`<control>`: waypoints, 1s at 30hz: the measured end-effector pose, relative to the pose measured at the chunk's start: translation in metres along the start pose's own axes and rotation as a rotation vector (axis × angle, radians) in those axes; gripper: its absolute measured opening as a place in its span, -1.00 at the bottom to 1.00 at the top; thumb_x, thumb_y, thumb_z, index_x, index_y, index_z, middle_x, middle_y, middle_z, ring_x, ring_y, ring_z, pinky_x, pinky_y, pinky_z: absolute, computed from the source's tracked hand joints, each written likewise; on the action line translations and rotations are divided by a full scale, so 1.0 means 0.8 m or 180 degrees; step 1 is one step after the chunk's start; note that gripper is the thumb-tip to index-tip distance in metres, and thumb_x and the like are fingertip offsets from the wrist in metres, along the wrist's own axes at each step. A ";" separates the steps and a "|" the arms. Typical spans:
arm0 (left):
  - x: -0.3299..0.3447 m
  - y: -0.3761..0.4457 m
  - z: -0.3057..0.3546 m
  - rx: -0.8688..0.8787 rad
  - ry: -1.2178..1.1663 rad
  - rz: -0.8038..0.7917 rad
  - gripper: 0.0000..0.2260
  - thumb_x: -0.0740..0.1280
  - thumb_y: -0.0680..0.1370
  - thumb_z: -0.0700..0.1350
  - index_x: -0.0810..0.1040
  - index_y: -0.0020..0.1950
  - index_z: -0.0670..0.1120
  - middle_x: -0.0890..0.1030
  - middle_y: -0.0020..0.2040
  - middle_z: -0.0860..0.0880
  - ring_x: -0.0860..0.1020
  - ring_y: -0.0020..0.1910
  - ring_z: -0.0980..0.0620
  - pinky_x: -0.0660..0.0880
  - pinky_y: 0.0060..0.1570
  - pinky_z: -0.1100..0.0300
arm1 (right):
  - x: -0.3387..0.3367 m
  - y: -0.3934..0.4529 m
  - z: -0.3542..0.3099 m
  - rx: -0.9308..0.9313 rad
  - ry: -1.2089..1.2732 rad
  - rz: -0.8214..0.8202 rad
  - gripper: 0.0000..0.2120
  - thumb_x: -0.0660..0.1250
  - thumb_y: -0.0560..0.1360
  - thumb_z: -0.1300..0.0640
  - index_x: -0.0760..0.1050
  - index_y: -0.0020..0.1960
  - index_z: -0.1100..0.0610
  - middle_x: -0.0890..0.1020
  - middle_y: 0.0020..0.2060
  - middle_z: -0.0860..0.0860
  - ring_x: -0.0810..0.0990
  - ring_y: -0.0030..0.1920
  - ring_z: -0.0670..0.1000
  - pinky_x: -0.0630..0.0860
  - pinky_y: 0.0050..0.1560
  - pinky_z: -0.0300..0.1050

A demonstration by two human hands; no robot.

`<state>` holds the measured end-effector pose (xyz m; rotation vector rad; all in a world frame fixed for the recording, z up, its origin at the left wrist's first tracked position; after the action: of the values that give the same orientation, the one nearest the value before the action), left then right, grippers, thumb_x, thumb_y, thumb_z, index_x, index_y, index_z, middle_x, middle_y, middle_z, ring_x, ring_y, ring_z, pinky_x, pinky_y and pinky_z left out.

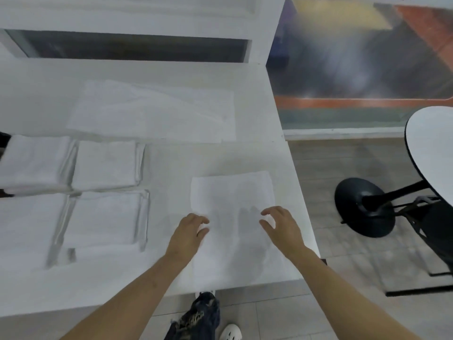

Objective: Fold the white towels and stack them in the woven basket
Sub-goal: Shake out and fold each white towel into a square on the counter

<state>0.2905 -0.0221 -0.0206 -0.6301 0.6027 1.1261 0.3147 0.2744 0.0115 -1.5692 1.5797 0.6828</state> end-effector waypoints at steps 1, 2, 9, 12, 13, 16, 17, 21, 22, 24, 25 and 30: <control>0.009 -0.016 0.005 0.0079 0.0142 -0.0080 -0.83 0.35 0.64 -0.05 0.61 0.22 -0.01 0.55 0.13 0.06 0.49 0.13 0.08 0.46 0.15 0.17 | 0.006 -0.018 0.002 -0.0175 -0.0076 -0.0054 -0.83 0.40 0.61 0.01 0.58 0.19 -0.03 0.60 0.16 -0.12 0.54 0.17 -0.06 0.56 0.14 -0.07; 0.018 -0.031 0.010 0.0209 0.0290 -0.0126 -0.85 0.34 0.64 -0.04 0.61 0.19 0.01 0.55 0.12 0.08 0.49 0.11 0.08 0.48 0.11 0.16 | 0.013 -0.035 0.004 -0.0352 -0.0148 -0.0126 -0.84 0.41 0.60 0.03 0.60 0.18 -0.01 0.61 0.15 -0.11 0.56 0.16 -0.04 0.57 0.14 -0.03; 0.067 -0.129 0.022 0.0831 0.0969 -0.0276 -0.85 0.35 0.54 0.09 0.62 -0.03 0.04 0.57 0.10 0.10 0.52 0.09 0.04 0.56 -0.07 0.11 | 0.067 -0.135 0.048 -0.0851 -0.0666 -0.0770 -0.67 0.38 0.55 -0.16 0.59 0.23 -0.02 0.51 0.41 -0.10 0.45 0.41 -0.01 0.43 0.33 -0.04; 0.074 -0.152 0.011 0.0698 0.1077 -0.0206 -0.76 0.57 0.42 0.02 0.64 0.03 0.06 0.59 0.24 0.06 0.49 0.24 0.07 0.60 -0.07 0.12 | 0.072 -0.153 0.059 -0.0864 -0.0662 -0.0822 -0.68 0.44 0.54 -0.08 0.58 0.25 -0.02 0.44 0.49 -0.11 0.41 0.45 -0.01 0.41 0.36 -0.05; 0.074 -0.156 0.007 0.0660 0.1160 -0.0201 -0.74 0.61 0.39 -0.03 0.65 0.03 0.06 0.60 0.25 0.05 0.53 0.24 0.05 0.62 -0.08 0.12 | 0.072 -0.155 0.060 -0.0875 -0.0662 -0.0803 -0.71 0.45 0.54 -0.01 0.59 0.24 0.00 0.45 0.49 -0.10 0.43 0.45 0.01 0.43 0.36 -0.04; 0.071 -0.160 -0.002 0.0515 0.1209 -0.0146 -0.81 0.55 0.46 -0.14 0.65 0.02 0.03 0.61 0.28 0.06 0.57 0.25 0.03 0.61 0.02 0.11 | 0.071 -0.158 0.061 -0.0867 -0.0724 -0.0765 -0.74 0.46 0.55 0.10 0.61 0.23 0.03 0.46 0.49 -0.10 0.44 0.45 0.02 0.43 0.40 -0.01; 0.068 -0.160 -0.004 0.0480 0.1194 -0.0097 -0.85 0.52 0.49 -0.16 0.66 0.01 0.02 0.61 0.27 0.07 0.57 0.25 0.04 0.61 0.05 0.11 | 0.073 -0.158 0.063 -0.0826 -0.0747 -0.0804 -0.73 0.46 0.55 0.10 0.60 0.23 0.04 0.45 0.49 -0.11 0.43 0.46 0.01 0.40 0.41 -0.04; 0.060 -0.156 0.005 0.0577 0.1286 -0.0006 -0.92 0.45 0.53 -0.20 0.63 -0.01 -0.05 0.65 0.09 0.05 0.62 0.07 -0.01 0.58 -0.03 0.09 | 0.073 -0.159 0.062 -0.0850 -0.0817 -0.0737 -0.77 0.46 0.52 0.18 0.62 0.16 0.07 0.53 0.44 -0.07 0.51 0.40 0.06 0.38 0.39 -0.03; 0.059 -0.156 0.009 0.0562 0.1296 -0.0035 -0.93 0.41 0.56 -0.18 0.62 0.03 -0.06 0.65 0.04 0.03 0.62 0.03 -0.03 0.56 -0.04 0.07 | 0.072 -0.161 0.061 -0.0852 -0.0851 -0.0710 -0.80 0.44 0.52 0.20 0.62 0.13 0.08 0.58 0.38 -0.06 0.56 0.35 0.07 0.40 0.35 -0.03; 0.051 -0.158 0.016 0.0488 0.1353 -0.0077 -0.91 0.34 0.62 -0.13 0.60 0.10 -0.07 0.66 -0.07 0.01 0.62 -0.07 -0.05 0.51 -0.10 0.08 | 0.064 -0.168 0.054 -0.0792 -0.0925 -0.0666 -0.85 0.37 0.54 0.20 0.60 0.09 0.08 0.68 0.18 -0.07 0.62 0.20 0.07 0.43 0.26 -0.07; 0.044 -0.158 0.020 0.0465 0.1379 -0.0079 -0.90 0.31 0.64 -0.12 0.58 0.11 -0.06 0.66 -0.13 0.00 0.62 -0.14 -0.05 0.48 -0.15 0.09 | 0.056 -0.171 0.048 -0.0744 -0.0923 -0.0622 -0.88 0.33 0.55 0.18 0.58 0.07 0.06 0.68 0.05 -0.08 0.63 0.11 0.06 0.45 0.22 -0.07; -0.012 -0.145 0.037 0.0150 0.0742 0.0268 -0.82 0.21 0.71 -0.05 0.56 0.20 -0.06 0.66 -0.12 0.01 0.61 -0.20 -0.01 0.52 -0.19 0.08 | -0.002 -0.174 0.020 -0.0293 -0.0096 -0.0203 -0.97 0.28 0.63 0.10 0.47 0.04 -0.02 0.60 -0.22 -0.13 0.56 -0.20 -0.09 0.43 -0.07 -0.20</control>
<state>0.4001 -0.0415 0.0239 -0.7061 0.8599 1.1215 0.4544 0.2761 0.0252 -1.6613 1.4883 0.7499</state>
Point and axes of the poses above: each hand's wrist, its own y-axis towards the middle knuckle, its own x-axis out of the palm, z = x × y, the point moved 8 cm from there along y, towards the middle knuckle
